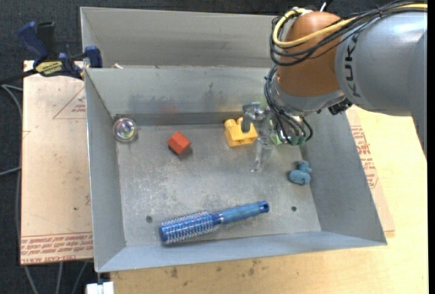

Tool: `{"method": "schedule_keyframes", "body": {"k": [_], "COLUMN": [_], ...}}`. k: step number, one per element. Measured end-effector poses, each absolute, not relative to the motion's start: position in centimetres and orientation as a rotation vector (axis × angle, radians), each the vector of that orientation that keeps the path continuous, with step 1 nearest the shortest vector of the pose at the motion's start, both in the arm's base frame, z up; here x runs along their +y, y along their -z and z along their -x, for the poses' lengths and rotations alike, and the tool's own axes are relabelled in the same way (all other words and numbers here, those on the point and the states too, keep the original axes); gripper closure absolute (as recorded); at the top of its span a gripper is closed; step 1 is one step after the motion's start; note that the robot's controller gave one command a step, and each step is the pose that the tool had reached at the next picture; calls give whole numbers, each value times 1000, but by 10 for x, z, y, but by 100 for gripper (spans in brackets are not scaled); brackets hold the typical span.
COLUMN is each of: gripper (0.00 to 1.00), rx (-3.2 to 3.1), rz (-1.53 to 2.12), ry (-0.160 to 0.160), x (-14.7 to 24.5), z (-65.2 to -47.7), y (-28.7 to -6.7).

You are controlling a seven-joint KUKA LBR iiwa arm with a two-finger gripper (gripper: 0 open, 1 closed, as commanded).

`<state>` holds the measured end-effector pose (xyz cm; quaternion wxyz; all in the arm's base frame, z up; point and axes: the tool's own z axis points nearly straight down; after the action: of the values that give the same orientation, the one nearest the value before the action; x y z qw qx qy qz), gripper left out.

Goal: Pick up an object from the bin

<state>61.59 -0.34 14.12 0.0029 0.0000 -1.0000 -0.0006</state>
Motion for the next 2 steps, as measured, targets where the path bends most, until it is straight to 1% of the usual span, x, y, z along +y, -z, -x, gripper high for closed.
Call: {"method": "schedule_keyframes", "body": {"k": [1, 2], "gripper": [0, 0], "rx": [-3128, -3077], "rz": [-386, -661], "ry": [2, -5], "x": [-27, -120], "z": [-644, -641], "y": [-72, -101]}}
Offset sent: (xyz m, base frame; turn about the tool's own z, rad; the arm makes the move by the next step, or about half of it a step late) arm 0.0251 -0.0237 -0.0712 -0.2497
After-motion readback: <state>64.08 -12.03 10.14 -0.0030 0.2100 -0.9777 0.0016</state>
